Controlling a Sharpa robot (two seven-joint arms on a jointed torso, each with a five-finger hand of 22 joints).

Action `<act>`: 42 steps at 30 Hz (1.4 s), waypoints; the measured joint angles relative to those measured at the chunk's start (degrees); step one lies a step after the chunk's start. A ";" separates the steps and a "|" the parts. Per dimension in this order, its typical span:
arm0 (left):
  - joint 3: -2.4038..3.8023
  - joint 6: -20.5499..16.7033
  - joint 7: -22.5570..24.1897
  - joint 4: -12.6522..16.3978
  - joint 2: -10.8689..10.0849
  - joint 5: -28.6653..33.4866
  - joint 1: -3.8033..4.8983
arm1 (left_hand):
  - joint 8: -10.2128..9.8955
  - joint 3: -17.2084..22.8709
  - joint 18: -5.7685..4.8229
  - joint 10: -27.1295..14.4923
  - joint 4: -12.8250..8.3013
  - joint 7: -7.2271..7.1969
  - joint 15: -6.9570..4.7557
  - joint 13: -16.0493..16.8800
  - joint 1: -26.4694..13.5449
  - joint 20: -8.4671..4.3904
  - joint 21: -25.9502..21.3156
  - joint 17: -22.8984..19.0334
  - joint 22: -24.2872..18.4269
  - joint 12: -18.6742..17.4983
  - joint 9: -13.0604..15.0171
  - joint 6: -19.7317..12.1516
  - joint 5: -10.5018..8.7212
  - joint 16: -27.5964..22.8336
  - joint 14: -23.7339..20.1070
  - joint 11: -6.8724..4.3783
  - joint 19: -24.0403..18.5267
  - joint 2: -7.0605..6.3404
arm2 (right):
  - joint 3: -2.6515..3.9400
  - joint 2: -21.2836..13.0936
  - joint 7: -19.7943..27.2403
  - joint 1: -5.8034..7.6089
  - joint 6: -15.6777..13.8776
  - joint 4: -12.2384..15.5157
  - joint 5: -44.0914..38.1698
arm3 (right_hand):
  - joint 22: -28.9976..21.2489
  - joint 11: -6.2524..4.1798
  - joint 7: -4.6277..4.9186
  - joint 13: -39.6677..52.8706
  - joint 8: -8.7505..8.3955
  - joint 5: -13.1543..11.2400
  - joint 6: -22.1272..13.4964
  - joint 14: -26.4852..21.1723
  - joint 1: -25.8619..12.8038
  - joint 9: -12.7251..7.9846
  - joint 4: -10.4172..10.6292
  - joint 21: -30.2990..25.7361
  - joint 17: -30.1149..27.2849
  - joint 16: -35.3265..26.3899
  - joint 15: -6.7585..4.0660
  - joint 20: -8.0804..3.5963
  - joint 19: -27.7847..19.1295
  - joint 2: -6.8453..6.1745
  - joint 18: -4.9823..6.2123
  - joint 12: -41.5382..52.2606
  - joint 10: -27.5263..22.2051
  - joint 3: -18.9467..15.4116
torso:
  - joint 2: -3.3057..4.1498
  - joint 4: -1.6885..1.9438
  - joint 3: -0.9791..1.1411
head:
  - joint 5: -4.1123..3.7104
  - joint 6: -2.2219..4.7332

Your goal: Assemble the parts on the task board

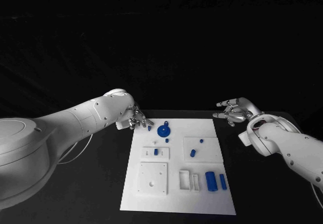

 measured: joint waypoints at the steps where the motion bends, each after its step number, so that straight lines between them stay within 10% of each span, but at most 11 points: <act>1: 0.00 0.22 0.00 0.05 -0.03 0.16 0.00 | -0.02 -0.01 0.00 0.00 -0.25 -0.03 0.00 0.00 0.00 0.00 0.00 0.00 0.00 0.00 0.05 0.02 0.00 0.00 0.00 0.00 0.00 0.00 | 0.00 0.00 -0.01 0.00 0.00 -0.02 0.00 | 0.00 0.00 0.00 0.00 0.00 0.00 0.00 0.00 0.00 0.00 0.00 0.00 0.00 0.00 0.00 0.00 0.00 0.00 -0.01 0.00 0.00 0.00 | 0.00 0.03 -0.01 | -0.05 0.00; 42: -0.01 2.36 0.04 2.06 -0.88 4.05 0.05 | -1.36 -0.12 0.00 0.00 -0.20 -0.16 0.00 -0.14 -0.26 0.00 0.23 -0.61 -0.03 0.00 -0.21 0.19 0.00 0.00 0.00 0.01 0.00 0.26 | 0.00 0.24 -0.08 0.00 0.04 -0.63 0.00 | 0.00 0.00 0.00 0.01 0.00 0.23 0.00 0.00 0.01 0.00 0.32 0.00 -0.04 0.00 0.00 0.00 0.00 0.00 0.00 0.00 0.00 -0.32 | 0.15 0.43 -0.04 | -0.42 0.00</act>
